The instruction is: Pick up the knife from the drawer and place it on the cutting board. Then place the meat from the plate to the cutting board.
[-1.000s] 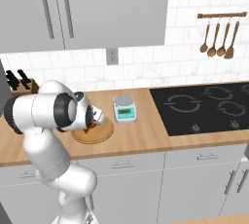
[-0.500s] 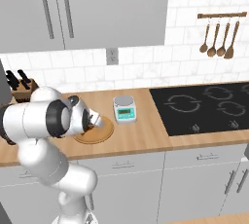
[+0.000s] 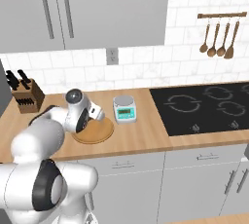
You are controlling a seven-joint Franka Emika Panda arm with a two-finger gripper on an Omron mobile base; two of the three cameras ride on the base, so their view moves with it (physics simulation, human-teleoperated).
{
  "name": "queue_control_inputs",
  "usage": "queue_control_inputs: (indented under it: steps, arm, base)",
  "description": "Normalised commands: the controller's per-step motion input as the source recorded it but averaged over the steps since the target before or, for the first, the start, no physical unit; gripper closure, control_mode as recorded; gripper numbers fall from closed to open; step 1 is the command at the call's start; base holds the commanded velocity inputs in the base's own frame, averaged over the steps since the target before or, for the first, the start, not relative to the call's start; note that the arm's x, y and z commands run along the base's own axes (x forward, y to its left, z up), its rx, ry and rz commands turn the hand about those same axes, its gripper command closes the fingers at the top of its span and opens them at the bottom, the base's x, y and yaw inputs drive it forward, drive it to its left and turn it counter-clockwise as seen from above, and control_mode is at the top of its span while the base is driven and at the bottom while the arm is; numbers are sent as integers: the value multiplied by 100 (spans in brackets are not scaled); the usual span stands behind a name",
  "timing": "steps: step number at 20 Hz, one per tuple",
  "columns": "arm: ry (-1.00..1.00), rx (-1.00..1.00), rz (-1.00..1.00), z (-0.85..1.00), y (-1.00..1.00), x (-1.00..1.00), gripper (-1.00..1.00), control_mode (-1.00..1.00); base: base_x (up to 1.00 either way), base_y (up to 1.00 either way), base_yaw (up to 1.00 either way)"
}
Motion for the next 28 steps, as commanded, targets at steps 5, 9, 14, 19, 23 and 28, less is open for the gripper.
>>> queue_control_inputs:
  steps: [5,9,14,19,23,28]
  arm:
    - [0,0,0,44,-29,-43,100,-100]
    - [0,0,1,48,-34,-77,100,-100]
    - [-2,0,7,85,-1,-60,100,-100]
    - [0,0,7,58,0,-62,100,-100]
    - [0,-2,1,12,0,-35,100,100]
    - [0,0,0,0,0,0,100,100]
  base:
    - [0,0,0]
    - [0,0,0]
    - [0,0,0]
    - [0,0,0]
    - [-36,-7,0]
    - [-78,-42,4]
